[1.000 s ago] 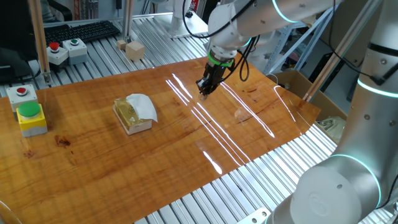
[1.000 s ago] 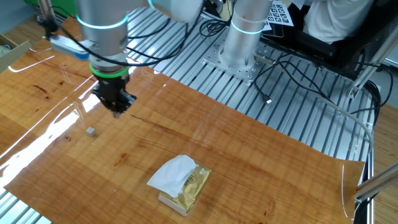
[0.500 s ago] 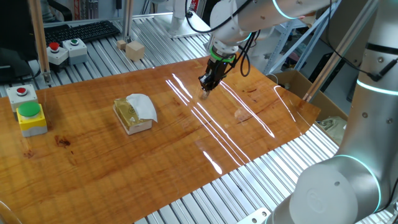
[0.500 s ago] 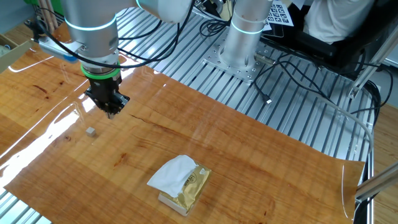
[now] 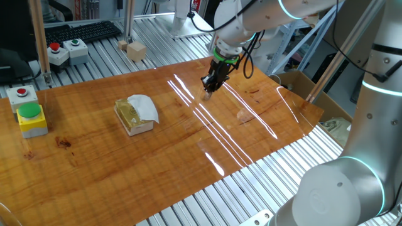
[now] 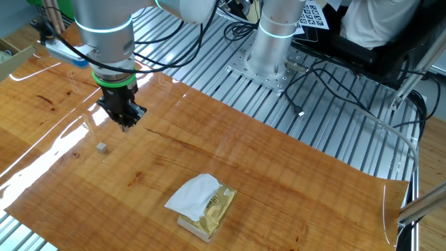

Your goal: Use the gripper to push the small block from left to right

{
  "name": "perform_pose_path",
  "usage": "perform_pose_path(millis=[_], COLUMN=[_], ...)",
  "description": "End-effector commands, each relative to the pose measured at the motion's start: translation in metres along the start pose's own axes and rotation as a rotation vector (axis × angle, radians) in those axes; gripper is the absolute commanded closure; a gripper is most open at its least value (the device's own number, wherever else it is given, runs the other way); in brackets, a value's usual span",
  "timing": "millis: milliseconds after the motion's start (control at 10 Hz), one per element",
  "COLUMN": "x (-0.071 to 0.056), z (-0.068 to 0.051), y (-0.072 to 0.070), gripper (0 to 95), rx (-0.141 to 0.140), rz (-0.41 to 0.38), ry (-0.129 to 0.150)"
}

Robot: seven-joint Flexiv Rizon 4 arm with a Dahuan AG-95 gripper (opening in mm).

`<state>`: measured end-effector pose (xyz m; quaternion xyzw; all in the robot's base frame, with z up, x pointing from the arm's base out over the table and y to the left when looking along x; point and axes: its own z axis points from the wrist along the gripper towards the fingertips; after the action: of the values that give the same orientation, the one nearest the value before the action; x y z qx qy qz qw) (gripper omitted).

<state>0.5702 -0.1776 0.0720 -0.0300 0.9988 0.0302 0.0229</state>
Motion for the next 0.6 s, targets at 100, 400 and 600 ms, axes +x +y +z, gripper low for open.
perform_pose_path(millis=[100,400,600], x=[0.0,0.0,0.0], z=[-0.0004,-0.0004,-0.0004], y=[0.0005,0.0005,0.0005], gripper=[95.0,95.0,95.0], rx=[-0.003,0.013,0.029], rz=[0.067,0.168,0.201], ry=[0.012,0.014,0.015])
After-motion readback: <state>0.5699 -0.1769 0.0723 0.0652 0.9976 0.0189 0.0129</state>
